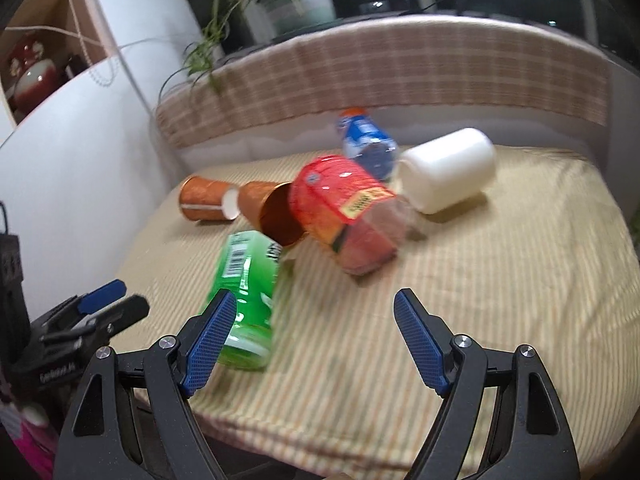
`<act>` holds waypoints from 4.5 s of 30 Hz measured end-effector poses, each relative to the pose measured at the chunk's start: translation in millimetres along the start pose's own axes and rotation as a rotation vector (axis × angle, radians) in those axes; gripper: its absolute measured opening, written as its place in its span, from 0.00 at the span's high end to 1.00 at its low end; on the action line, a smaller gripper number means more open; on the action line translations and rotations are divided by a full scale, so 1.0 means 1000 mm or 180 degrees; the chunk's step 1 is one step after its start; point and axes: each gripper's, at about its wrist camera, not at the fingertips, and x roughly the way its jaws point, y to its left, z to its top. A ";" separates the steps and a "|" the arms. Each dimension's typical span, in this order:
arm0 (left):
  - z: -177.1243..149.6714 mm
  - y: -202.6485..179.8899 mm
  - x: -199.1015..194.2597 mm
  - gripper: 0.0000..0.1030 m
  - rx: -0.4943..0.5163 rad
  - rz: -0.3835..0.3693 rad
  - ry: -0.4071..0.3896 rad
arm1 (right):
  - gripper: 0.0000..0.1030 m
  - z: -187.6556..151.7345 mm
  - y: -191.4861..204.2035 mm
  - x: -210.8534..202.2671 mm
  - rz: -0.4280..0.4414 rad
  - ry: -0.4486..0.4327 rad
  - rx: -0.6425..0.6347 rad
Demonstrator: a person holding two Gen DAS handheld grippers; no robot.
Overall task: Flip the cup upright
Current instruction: 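Lower the green cup onto the bed on its side and open the left tool, then bring the right tool to the green cup's base and close on it, then rotate the held green cup with the right tool until its open end faces up, then set the green cup base-down on the bed and open the right tool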
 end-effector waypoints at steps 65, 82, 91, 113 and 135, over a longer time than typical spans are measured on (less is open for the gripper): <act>-0.025 0.029 -0.022 0.22 -0.0133 0.0105 0.0052 | 0.45 0.038 0.039 0.076 0.0574 0.0810 -0.0271; -0.026 0.025 -0.022 0.22 -0.0136 0.0064 0.0059 | 0.46 0.027 0.056 0.071 -0.0021 -0.0271 -0.0572; -0.028 0.031 -0.025 0.22 -0.0162 0.0092 0.0064 | 0.46 0.008 0.076 0.082 -0.0382 -0.0714 -0.1069; -0.026 0.025 -0.029 0.22 -0.0085 0.0067 0.0012 | 0.46 -0.021 0.074 0.044 -0.0331 -0.0749 -0.1028; -0.025 -0.008 -0.057 0.22 0.0180 0.0031 -0.0590 | 0.31 -0.053 0.046 -0.024 -0.0314 -0.0626 -0.0565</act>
